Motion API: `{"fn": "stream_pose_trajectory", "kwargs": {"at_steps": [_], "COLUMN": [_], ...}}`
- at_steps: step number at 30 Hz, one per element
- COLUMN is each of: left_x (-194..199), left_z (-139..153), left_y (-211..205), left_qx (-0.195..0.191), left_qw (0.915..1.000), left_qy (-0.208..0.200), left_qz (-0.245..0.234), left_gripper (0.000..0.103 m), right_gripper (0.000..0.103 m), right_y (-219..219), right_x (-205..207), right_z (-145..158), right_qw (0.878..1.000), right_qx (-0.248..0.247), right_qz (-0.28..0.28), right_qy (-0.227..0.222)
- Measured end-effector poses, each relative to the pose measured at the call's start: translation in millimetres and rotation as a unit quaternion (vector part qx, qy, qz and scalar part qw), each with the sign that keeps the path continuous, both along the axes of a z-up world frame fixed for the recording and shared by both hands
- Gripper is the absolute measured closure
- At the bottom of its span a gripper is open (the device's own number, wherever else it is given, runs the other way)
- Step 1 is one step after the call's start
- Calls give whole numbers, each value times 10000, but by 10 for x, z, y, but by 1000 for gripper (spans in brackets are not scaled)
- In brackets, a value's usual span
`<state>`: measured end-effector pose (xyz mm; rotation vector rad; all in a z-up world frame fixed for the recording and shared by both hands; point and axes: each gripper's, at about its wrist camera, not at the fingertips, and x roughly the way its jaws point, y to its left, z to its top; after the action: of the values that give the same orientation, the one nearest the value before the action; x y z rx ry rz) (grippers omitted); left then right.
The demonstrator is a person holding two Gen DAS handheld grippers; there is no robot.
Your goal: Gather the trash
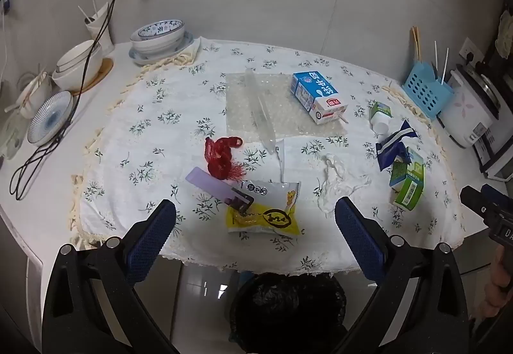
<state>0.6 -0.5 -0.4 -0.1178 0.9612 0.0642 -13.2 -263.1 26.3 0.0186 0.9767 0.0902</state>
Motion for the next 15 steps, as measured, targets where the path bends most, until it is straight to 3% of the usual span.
{"fn": "stream_pose_trajectory", "kwargs": {"at_steps": [15], "left_x": [83], "left_z": [-71], "left_y": [83], "left_qx": [-78], "left_qw": [10000], "left_qy": [21], "left_qz": [-2], "left_gripper": [6], "right_gripper": [6], "right_y": [46], "right_x": [130], "right_z": [-10], "right_qw": [10000], "right_qx": [59], "right_qz": [35], "right_qy": [39]}}
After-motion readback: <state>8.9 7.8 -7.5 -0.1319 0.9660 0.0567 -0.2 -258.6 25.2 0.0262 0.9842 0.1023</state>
